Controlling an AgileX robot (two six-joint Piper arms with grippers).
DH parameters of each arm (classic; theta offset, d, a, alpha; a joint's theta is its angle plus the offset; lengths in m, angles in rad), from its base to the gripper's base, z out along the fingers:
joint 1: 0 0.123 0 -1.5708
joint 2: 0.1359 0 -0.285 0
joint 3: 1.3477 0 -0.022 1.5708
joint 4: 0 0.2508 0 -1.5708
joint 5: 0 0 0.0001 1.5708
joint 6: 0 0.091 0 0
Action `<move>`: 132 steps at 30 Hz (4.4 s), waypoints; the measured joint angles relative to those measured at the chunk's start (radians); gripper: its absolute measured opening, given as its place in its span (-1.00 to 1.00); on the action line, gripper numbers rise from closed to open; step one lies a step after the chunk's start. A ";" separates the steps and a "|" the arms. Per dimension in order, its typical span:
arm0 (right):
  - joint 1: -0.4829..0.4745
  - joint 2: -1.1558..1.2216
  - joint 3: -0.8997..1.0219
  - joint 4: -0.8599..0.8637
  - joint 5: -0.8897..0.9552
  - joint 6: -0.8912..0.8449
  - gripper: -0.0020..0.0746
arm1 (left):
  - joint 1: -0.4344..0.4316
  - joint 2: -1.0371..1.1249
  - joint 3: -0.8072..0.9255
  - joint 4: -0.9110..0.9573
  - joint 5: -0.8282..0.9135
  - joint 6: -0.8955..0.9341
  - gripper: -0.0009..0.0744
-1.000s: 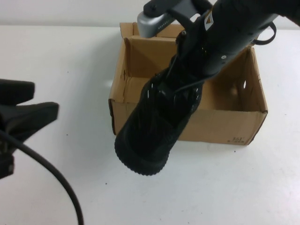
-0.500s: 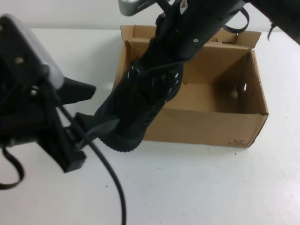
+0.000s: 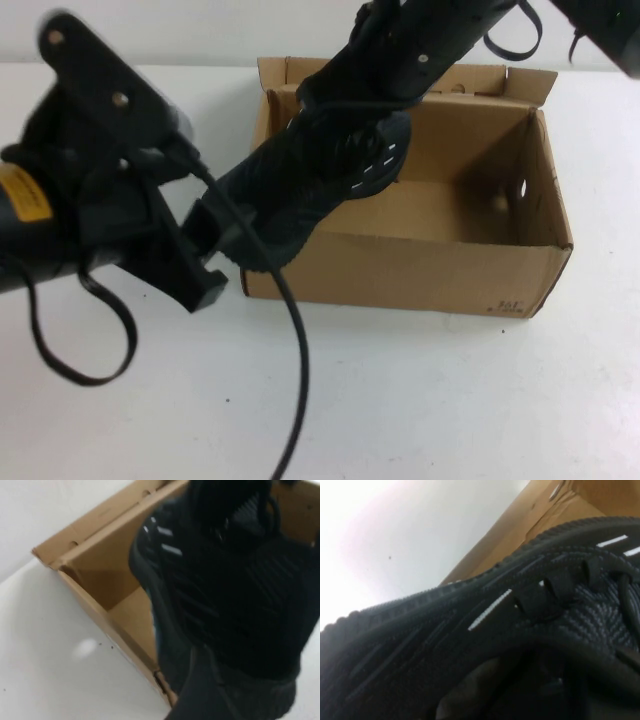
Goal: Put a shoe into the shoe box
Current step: Hand over the shoe, then place the shoe in the shoe box
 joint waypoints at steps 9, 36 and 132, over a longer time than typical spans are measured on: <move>-0.036 0.000 -0.005 0.078 0.000 0.006 -0.95 | -0.082 0.089 -0.007 0.089 -0.062 -0.091 0.20; -0.041 -0.061 -0.021 0.168 -0.008 -0.452 -0.06 | -0.088 0.148 -0.107 0.306 -0.009 -0.298 -0.87; -0.056 -0.383 0.530 0.107 -0.048 -0.593 -0.90 | -0.050 -0.083 -0.118 -0.044 0.074 -0.260 0.69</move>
